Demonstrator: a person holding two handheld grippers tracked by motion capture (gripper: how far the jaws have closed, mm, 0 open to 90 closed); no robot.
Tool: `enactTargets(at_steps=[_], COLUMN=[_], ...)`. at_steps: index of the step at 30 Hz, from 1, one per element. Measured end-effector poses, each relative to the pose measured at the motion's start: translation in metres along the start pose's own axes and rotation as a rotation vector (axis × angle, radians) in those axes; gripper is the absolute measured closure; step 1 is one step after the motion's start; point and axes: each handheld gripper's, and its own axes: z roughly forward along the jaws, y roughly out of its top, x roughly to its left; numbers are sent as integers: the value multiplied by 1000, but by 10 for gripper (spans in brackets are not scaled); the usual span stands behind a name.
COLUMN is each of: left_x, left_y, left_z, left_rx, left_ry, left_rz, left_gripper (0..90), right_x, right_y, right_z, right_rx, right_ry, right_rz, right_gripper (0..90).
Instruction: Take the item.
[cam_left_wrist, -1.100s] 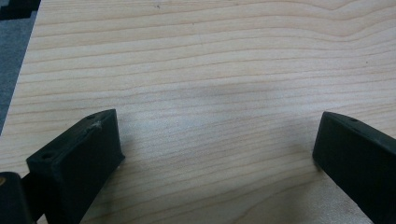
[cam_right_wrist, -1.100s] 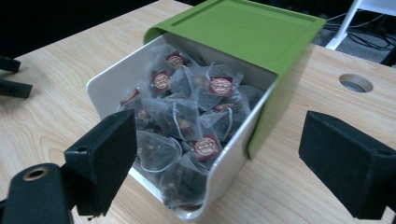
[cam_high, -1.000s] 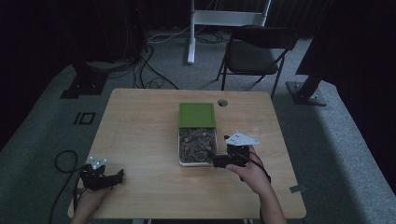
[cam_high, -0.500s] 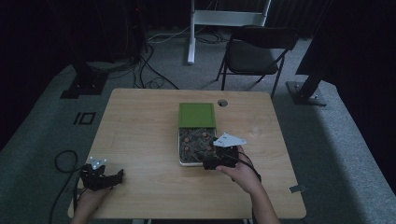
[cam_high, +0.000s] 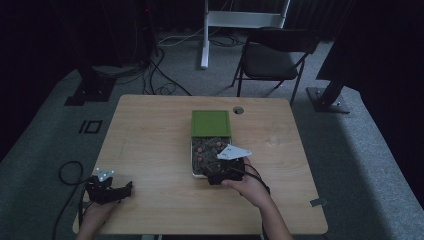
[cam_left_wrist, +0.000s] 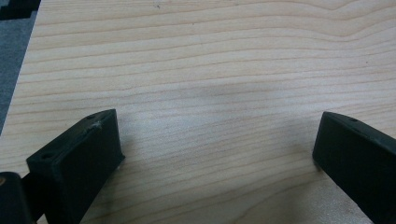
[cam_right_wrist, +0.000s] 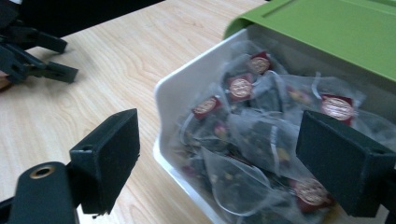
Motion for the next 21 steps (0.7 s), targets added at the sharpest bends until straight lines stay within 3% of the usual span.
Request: enactTargets(at_steps=[13, 21], left_x=[0, 0], left_y=[0, 0], left_z=[0, 0], left_rx=[-1, -1], left_ry=[0, 0], left_rz=[0, 0], left_gripper=[17, 17], right_x=[11, 11], right_y=[-1, -3], right_z=[15, 25], right_rx=[32, 44], right_ry=[39, 27], right_rz=[-27, -26], right_gripper=[149, 244])
